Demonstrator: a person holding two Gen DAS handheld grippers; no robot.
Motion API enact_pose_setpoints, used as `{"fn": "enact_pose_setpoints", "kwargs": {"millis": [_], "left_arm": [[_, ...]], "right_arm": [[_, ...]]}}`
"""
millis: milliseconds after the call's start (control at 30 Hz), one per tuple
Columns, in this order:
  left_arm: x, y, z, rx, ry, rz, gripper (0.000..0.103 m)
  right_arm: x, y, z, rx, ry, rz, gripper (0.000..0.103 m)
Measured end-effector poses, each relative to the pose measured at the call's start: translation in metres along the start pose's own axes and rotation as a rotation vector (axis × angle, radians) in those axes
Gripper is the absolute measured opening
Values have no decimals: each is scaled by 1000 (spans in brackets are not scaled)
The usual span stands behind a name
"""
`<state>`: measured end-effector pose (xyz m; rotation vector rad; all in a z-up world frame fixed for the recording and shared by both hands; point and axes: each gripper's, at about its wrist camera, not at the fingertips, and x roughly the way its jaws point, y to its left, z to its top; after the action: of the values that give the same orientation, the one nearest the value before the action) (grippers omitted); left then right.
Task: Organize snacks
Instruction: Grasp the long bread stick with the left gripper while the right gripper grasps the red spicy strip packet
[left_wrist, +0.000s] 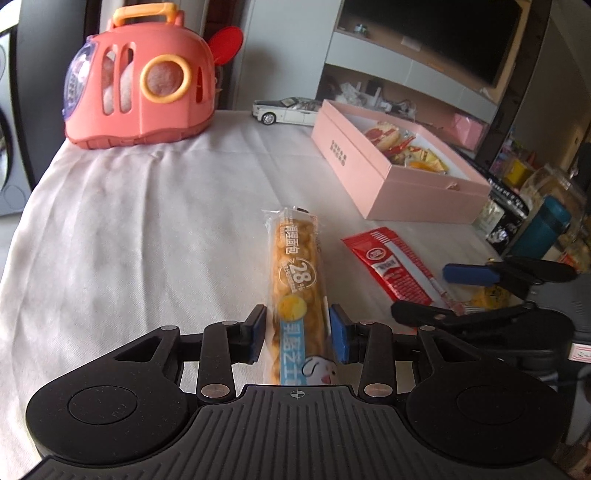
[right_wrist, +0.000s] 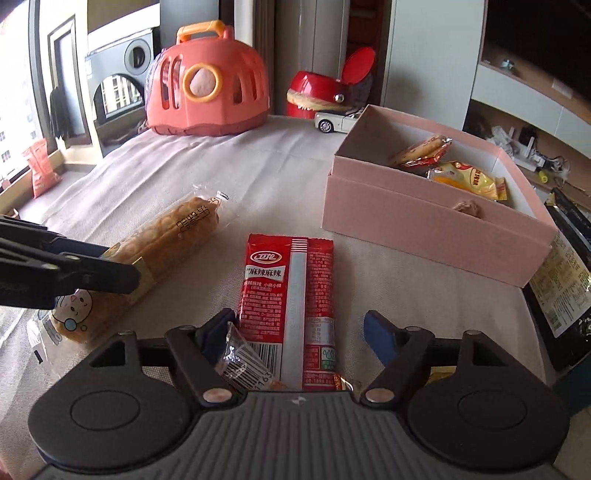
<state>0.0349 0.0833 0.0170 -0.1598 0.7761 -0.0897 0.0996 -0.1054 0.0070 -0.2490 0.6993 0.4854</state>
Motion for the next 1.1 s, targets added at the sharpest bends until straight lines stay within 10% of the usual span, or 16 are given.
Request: {"fn": "enact_pose_setpoints", "kwargs": {"millis": [700, 1100], "left_arm": [[11, -10, -5, 49, -30, 47, 43], [7, 1, -10, -2, -67, -1, 43]], "right_arm": [[13, 4, 23, -41, 86, 41, 81], [14, 2, 31, -41, 91, 68, 52]]}}
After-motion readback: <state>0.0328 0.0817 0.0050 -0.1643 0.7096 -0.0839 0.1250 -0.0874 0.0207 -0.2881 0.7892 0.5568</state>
